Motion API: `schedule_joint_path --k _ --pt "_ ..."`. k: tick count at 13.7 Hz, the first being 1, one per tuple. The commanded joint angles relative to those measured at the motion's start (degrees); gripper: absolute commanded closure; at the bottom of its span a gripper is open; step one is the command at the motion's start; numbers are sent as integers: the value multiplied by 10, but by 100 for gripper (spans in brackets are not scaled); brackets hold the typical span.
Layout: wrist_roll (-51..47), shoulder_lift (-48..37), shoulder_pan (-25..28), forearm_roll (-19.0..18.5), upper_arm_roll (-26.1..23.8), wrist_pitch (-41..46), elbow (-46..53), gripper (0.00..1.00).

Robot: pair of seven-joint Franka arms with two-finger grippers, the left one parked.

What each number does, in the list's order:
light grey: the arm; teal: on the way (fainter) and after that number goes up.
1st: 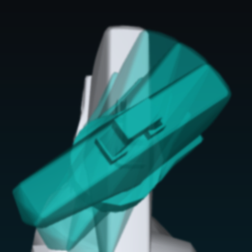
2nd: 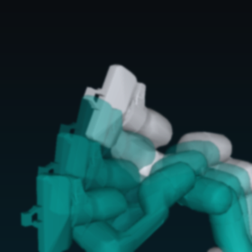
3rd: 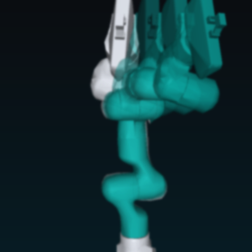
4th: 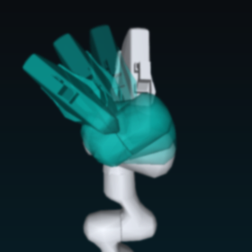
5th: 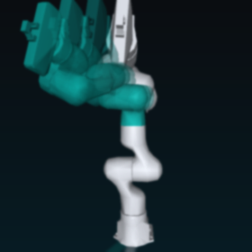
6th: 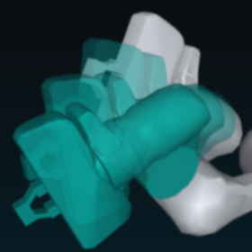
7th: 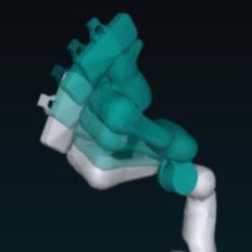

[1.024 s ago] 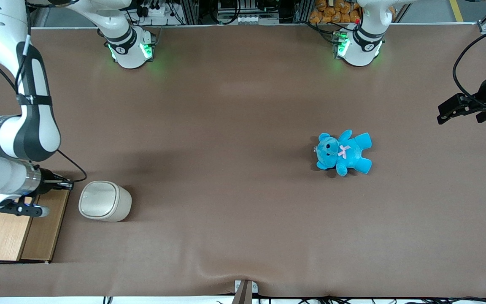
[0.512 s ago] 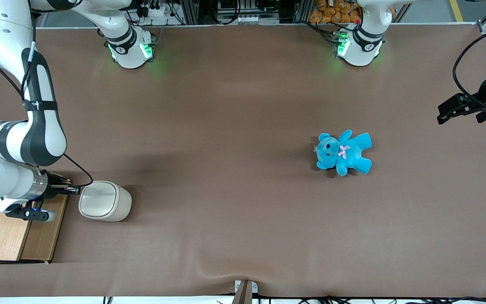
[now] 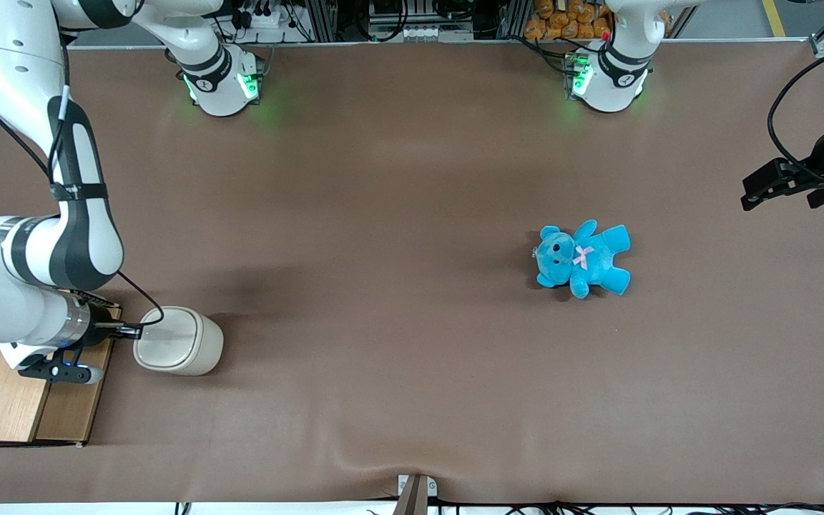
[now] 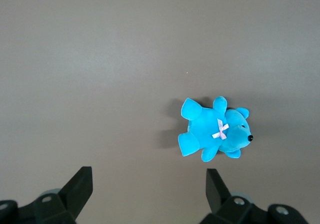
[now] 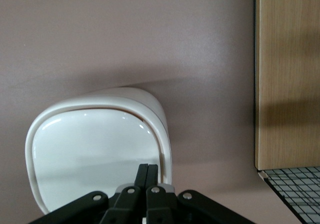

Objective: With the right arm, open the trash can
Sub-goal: 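Lower the right gripper onto the lid edge of the trash can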

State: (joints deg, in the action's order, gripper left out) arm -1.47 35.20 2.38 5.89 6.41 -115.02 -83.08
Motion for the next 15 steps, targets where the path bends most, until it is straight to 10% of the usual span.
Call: schedule_joint_path --k 1,15 --pt "-6 12 2 11 -1 -3 16 100" --pt "-4 23 2 17 -1 -66 -12 100"
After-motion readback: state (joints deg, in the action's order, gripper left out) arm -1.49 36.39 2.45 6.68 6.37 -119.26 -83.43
